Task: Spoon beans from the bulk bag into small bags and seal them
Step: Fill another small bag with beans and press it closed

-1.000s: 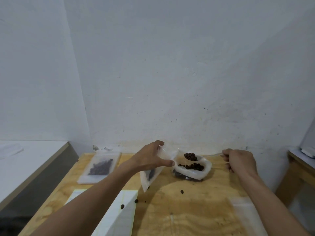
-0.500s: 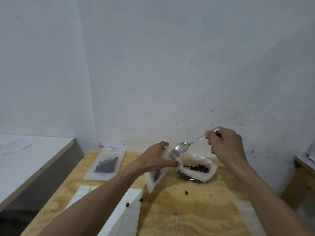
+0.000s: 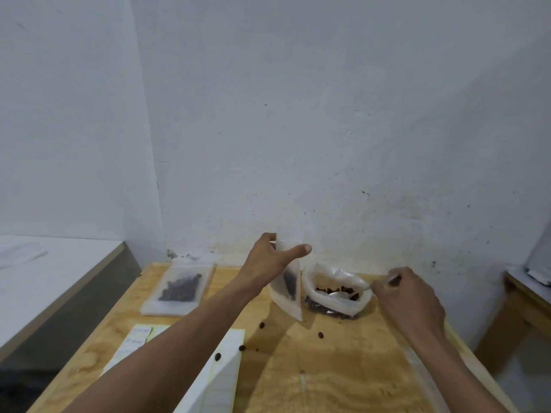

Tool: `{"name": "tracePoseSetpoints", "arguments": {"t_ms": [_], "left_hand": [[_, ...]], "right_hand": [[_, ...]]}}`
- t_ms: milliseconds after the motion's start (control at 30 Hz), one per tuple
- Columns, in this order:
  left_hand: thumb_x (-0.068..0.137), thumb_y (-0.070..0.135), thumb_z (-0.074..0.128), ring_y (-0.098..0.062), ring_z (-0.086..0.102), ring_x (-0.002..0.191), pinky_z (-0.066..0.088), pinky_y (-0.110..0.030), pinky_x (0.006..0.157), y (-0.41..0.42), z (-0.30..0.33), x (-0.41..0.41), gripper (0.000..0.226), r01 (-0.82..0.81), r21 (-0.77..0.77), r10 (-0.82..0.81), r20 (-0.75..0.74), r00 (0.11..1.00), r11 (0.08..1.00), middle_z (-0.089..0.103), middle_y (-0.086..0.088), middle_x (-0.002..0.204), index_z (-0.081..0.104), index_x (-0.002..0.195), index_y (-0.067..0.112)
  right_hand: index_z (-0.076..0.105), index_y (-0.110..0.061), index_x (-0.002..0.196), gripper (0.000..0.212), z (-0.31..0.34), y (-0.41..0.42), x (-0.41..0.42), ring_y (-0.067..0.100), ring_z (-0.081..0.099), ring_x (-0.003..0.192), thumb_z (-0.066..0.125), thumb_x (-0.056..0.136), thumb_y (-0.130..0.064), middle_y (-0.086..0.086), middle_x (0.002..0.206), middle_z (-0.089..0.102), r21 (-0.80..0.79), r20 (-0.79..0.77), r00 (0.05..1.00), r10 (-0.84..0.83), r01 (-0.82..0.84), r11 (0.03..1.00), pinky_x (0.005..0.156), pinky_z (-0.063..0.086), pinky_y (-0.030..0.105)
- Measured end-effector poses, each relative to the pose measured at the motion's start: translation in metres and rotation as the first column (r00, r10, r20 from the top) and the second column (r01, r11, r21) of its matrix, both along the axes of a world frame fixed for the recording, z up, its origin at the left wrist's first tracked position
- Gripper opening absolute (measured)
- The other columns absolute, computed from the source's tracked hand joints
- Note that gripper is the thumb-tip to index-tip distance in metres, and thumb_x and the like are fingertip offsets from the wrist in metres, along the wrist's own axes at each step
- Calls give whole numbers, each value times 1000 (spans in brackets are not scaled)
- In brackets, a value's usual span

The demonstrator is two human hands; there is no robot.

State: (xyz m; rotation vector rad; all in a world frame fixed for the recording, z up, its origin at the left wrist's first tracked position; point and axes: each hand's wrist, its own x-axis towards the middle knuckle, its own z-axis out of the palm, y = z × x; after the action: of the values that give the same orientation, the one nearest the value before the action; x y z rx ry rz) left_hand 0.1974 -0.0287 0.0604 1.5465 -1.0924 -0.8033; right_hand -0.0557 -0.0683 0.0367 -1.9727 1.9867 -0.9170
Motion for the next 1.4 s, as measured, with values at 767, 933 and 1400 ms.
{"name": "tracePoseSetpoints", "arguments": {"t_ms": [767,933,1400], "left_hand": [[92,15,74,-14,67,66,60,-26,64,26,27,16,15,-60,-163,47,-82,996,985,76,-11,80,78,92,0],[89,16,76,-14,65,61,55,-21,64,30,23,9,13,28,-185,-27,9,1000,982,77,-8,75,80,88,4],[87,9,77,-17,61,56,54,-26,59,34,22,20,10,41,-136,-43,-14,999,990,73,-12,68,81,81,2]], "right_hand": [[55,-30,128,55,48,26,74,0,61,102,83,81,-31,-13,117,60,-9,609,633,478,-597,802,70,51,17],[76,-28,104,22,58,19,76,4,69,91,80,83,-33,-10,96,75,-22,557,639,530,-627,779,71,49,17],[78,-14,76,19,50,23,96,5,54,55,76,86,-30,-8,61,64,29,502,680,534,-631,776,57,41,22]]}}
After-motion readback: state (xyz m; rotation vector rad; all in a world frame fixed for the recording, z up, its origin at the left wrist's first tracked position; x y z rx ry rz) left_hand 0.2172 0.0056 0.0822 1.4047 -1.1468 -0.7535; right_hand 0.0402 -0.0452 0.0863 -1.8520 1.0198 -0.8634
